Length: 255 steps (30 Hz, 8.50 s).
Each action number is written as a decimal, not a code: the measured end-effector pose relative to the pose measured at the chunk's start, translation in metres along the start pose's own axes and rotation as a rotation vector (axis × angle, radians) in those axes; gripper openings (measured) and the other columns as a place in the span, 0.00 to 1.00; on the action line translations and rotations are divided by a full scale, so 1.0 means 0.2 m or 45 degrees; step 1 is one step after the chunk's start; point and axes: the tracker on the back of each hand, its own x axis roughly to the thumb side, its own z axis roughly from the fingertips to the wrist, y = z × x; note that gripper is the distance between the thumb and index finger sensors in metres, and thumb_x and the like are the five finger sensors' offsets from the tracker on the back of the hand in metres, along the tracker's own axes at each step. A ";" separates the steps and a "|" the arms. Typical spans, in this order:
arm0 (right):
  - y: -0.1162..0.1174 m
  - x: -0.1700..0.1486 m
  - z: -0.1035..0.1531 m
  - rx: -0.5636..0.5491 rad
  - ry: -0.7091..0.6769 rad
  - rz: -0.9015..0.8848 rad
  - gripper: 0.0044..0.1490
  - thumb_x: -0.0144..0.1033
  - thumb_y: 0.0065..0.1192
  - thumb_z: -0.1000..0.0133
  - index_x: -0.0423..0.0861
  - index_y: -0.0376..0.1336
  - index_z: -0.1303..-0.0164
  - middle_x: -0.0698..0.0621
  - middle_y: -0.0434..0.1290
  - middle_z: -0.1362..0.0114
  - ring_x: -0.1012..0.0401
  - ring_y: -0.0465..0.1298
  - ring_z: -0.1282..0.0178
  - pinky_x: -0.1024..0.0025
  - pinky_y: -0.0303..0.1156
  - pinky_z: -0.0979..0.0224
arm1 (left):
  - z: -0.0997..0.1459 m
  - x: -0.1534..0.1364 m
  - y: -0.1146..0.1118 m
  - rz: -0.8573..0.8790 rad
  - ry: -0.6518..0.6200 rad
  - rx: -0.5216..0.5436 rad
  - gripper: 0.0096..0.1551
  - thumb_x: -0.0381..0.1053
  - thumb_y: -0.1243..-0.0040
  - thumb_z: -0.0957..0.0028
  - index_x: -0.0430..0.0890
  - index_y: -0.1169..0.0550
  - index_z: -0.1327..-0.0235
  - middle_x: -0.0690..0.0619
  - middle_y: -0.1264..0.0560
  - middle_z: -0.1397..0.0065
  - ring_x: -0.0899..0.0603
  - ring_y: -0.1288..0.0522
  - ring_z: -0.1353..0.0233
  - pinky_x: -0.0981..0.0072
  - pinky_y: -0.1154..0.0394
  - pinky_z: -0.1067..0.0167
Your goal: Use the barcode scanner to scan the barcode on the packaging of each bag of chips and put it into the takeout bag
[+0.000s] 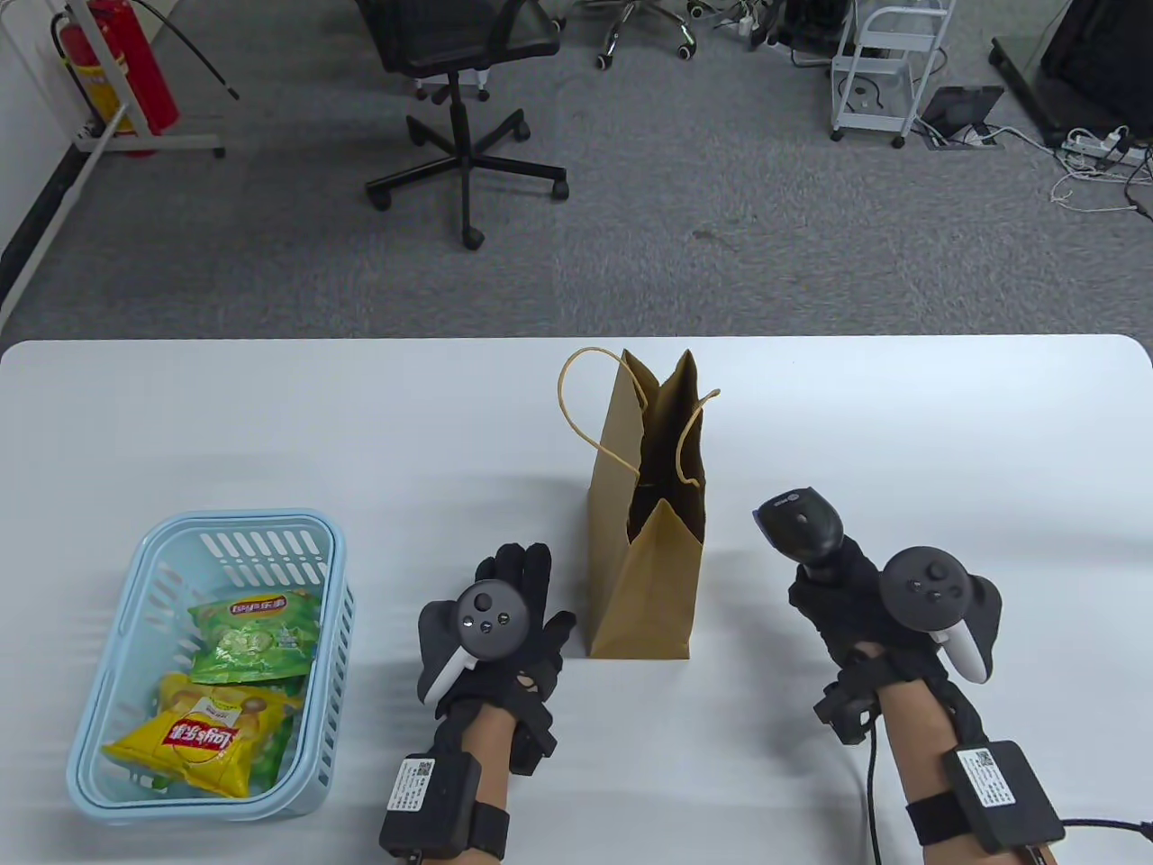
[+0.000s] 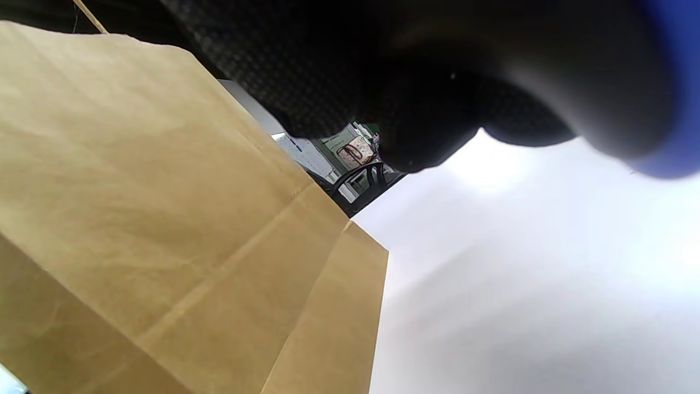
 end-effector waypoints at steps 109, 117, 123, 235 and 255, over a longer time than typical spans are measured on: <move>-0.05 0.93 0.26 -0.273 -1.096 0.279 0.40 0.34 0.74 0.42 0.38 0.59 0.22 0.41 0.75 0.33 0.50 0.85 0.45 0.45 0.79 0.37 | 0.17 0.25 0.72 1.396 -0.302 0.448 0.35 0.42 0.47 0.39 0.33 0.39 0.20 0.39 0.24 0.41 0.48 0.12 0.57 0.50 0.17 0.48; -0.01 0.91 0.22 -0.232 -1.108 0.270 0.40 0.35 0.74 0.42 0.38 0.59 0.22 0.41 0.75 0.33 0.50 0.85 0.44 0.45 0.79 0.37 | 0.14 0.27 0.69 1.305 -0.381 0.434 0.35 0.43 0.47 0.39 0.34 0.39 0.20 0.41 0.23 0.41 0.50 0.12 0.58 0.53 0.17 0.50; 0.01 0.89 0.21 -0.232 -1.109 0.305 0.40 0.34 0.74 0.42 0.38 0.60 0.23 0.42 0.75 0.33 0.50 0.85 0.45 0.46 0.79 0.38 | 0.15 0.30 0.67 1.245 -0.397 0.464 0.35 0.43 0.47 0.39 0.35 0.38 0.20 0.41 0.23 0.41 0.50 0.12 0.58 0.53 0.17 0.50; -0.29 0.66 0.16 -0.399 -0.905 -0.022 0.41 0.37 0.72 0.41 0.34 0.58 0.22 0.40 0.74 0.33 0.49 0.84 0.44 0.46 0.78 0.38 | 0.46 -0.62 0.86 -0.696 1.322 -0.803 0.63 0.52 0.27 0.48 0.42 0.55 0.14 0.33 0.64 0.17 0.17 0.47 0.22 0.20 0.45 0.32; -0.33 0.66 0.18 -0.415 -0.924 -0.103 0.41 0.37 0.72 0.41 0.34 0.58 0.22 0.40 0.74 0.33 0.49 0.84 0.44 0.46 0.78 0.38 | 0.58 -0.29 1.44 -0.059 0.845 0.089 0.52 0.46 0.27 0.48 0.38 0.43 0.16 0.33 0.49 0.18 0.25 0.29 0.32 0.30 0.32 0.35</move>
